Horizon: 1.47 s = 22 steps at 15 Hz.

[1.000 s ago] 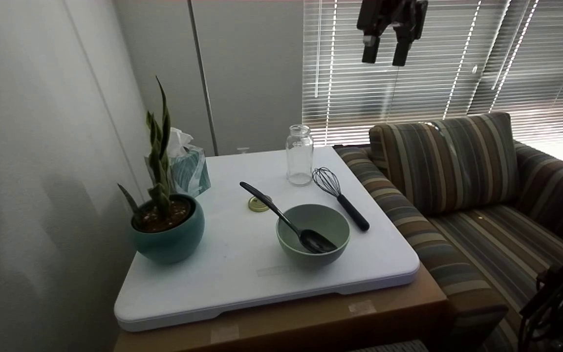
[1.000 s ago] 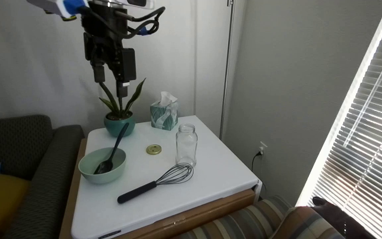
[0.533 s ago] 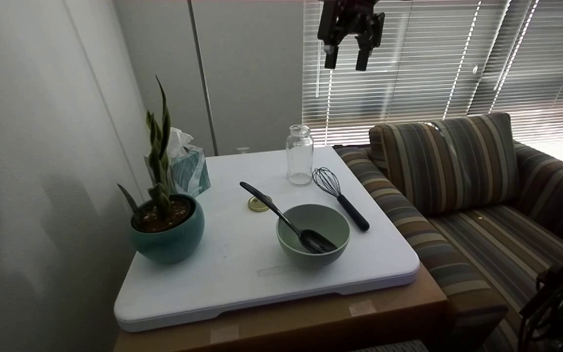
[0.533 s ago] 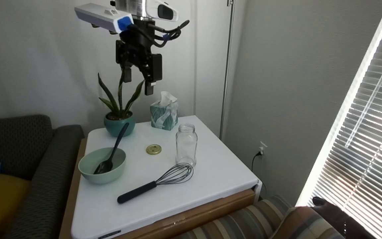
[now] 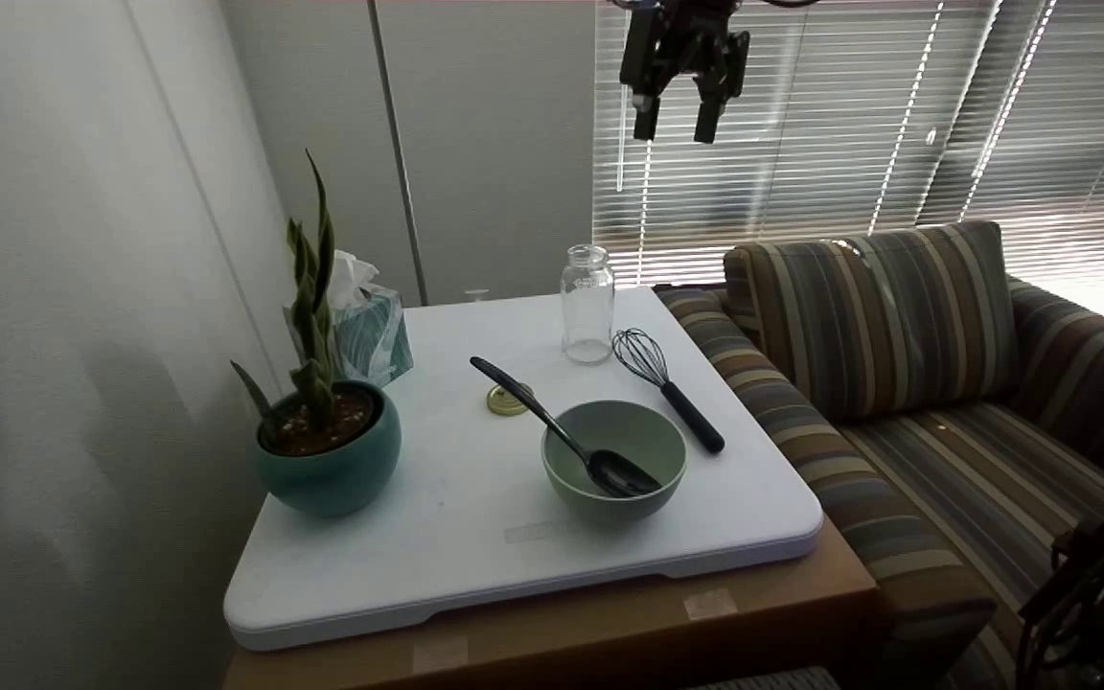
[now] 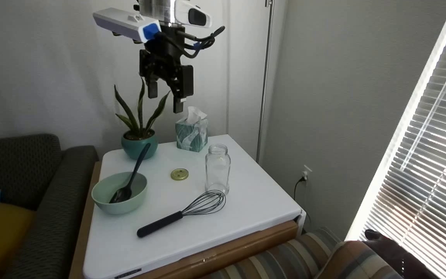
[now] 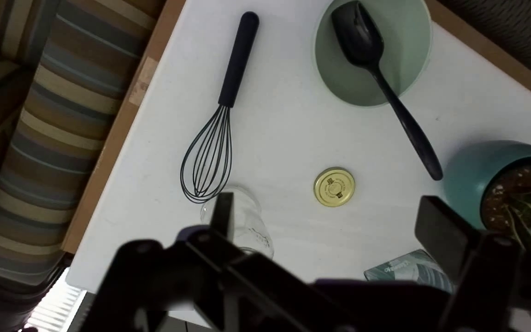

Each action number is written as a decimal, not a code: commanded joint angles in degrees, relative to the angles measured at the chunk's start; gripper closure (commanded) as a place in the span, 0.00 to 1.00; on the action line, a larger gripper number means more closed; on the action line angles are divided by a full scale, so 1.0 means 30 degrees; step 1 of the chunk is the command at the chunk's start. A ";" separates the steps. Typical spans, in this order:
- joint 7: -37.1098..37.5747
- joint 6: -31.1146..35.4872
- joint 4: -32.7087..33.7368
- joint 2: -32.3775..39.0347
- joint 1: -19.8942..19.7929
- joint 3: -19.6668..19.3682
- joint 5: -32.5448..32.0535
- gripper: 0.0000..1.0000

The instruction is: Move the glass jar to the left

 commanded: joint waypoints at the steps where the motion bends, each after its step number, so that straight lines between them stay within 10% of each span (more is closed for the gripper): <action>1: -0.0775 0.1344 0.0913 0.1486 -0.0129 -0.0065 -0.1578 0.00; 22: -0.1742 0.1929 0.9038 0.9529 0.0042 0.0260 -0.4094 0.00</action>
